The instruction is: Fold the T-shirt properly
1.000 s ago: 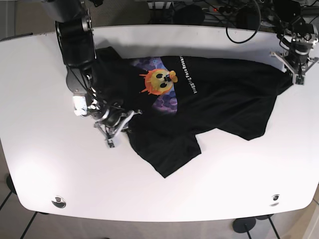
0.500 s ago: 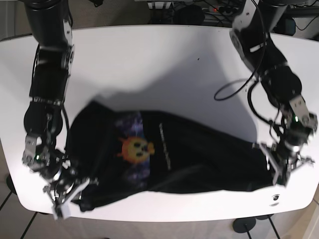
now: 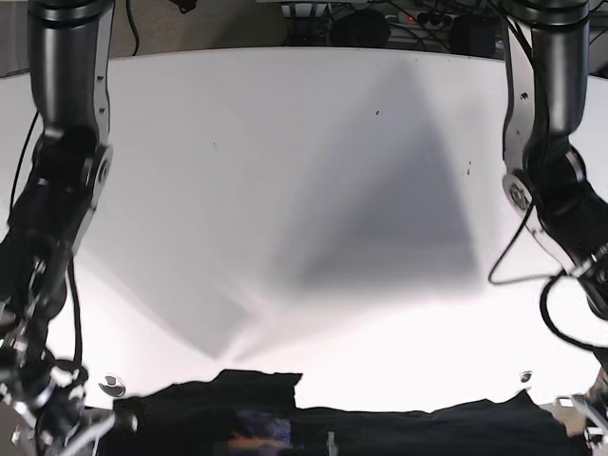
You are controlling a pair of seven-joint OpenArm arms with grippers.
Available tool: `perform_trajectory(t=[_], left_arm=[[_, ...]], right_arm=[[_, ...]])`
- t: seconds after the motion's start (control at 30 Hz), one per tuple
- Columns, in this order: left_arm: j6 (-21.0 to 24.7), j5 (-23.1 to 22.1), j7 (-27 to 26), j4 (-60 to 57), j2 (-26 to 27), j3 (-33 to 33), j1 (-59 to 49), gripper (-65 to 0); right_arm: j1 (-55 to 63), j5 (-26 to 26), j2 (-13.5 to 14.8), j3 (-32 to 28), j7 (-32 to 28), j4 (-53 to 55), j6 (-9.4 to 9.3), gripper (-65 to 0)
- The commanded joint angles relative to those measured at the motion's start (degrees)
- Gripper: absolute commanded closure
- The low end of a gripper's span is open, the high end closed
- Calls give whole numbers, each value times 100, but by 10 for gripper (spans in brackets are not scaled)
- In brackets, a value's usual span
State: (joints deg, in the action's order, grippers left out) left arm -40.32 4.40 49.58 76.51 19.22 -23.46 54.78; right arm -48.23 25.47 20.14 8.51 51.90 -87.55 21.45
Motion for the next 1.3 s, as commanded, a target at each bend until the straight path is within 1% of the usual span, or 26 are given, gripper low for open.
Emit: perform_trajectory(t=[0.03,0.1,0.13,0.17,0.23,0.27,0.3,0.37,0.43,0.5,0.57,0.63,0.73,0.83,0.87,0.9,0.93,0.97,1.0,1.03,1.07,1.1,1.13,1.17,1.2,1.3], left_arm=[[32,39,-4,494,113,-234,-595,-10],[32,30,-4,872,86,-471,-1509,-10],[32,30,-4,1057,78,-612,-2002,-10],[32,21,-31,1268,-37,-840,-2687,-10],[32,21,-48,1364,-318,-1210,-3610,-10],[32,21,-48,1364,-371,-1333,-3927,-10],[32,21,-110,1364,-415,-1456,-4226,-10],[32,21,-391,1356,-582,-1605,-4753,-10],[32,21,-558,1443,-705,-1658,-5219,-10],[32,21,-567,1549,-731,-1676,-5641,-8],[32,12,-576,1593,-731,-1737,-5931,-8],[32,12,-576,1602,-731,-1895,-6177,-8],[32,12,-576,1602,-714,-2062,-6423,-10],[32,12,-576,1611,-687,-2071,-6634,-19],[32,21,-567,1646,-678,-2080,-6687,-58],[32,30,-549,1734,-652,-2142,-6766,-129],[32,30,-549,1848,-634,-2212,-6819,-212],[32,30,-549,1971,-652,-2291,-6837,-296],[32,21,-541,2076,-661,-2379,-6889,-365],[32,-14,-541,2156,-661,-2467,-6969,-410],[32,-172,-541,2217,-661,-2555,-7013,-428],[32,-445,-541,2287,-626,-2660,-7083,-428],[32,-779,-479,2340,-599,-2775,-7188,-429],[32,-1298,-207,2472,-432,-2994,-7329,-431],[32,-1658,31,2551,-256,-3135,-7391,-431],[32,-2678,708,2586,104,-3522,-7487,-431]], right_arm=[[572,-11,21,164,-87,-296,-5,-17],[1399,-11,-23,384,-183,-428,13,-17],[1838,-11,-120,481,-350,-489,83,-17],[2515,-11,-181,656,-553,-559,198,-17],[3500,-11,-216,771,-781,-568,242,-17],[3913,-11,-278,779,-895,-577,259,-17],[4282,-29,-366,788,-1054,-595,321,-17],[4889,-20,-401,788,-1335,-595,347,-17],[5434,-11,-419,806,-1397,-674,347,-17],[5952,-11,-436,982,-1449,-876,356,-17],[6304,-11,-559,1157,-1458,-1078,356,-19],[6664,-11,-586,1166,-1440,-1298,356,-19],[7025,-11,-630,1166,-1440,-1412,356,-21],[7201,-11,-647,1166,-1440,-1421,356,-21],[7271,-11,-647,1166,-1440,-1421,356,-22],[7341,-11,-647,1166,-1440,-1421,356,-32],[7403,-11,-647,1166,-1432,-1456,356,-62],[7491,-11,-647,1166,-1432,-1535,356,-119],[7596,-2,-665,1166,-1440,-1623,356,-189],[7693,-2,-735,1175,-1440,-1764,356,-276],[7807,-2,-788,1272,-1440,-1949,356,-366],[7939,-2,-867,1412,-1432,-2151,356,-452],[8045,-2,-981,1518,-1432,-2335,356,-522],[8168,-2,-1087,1650,-1423,-2538,356,-591],[8221,-2,-1113,1729,-1423,-2643,356,-599],[8361,-2,-1113,1790,-1414,-2784,356,-580]])
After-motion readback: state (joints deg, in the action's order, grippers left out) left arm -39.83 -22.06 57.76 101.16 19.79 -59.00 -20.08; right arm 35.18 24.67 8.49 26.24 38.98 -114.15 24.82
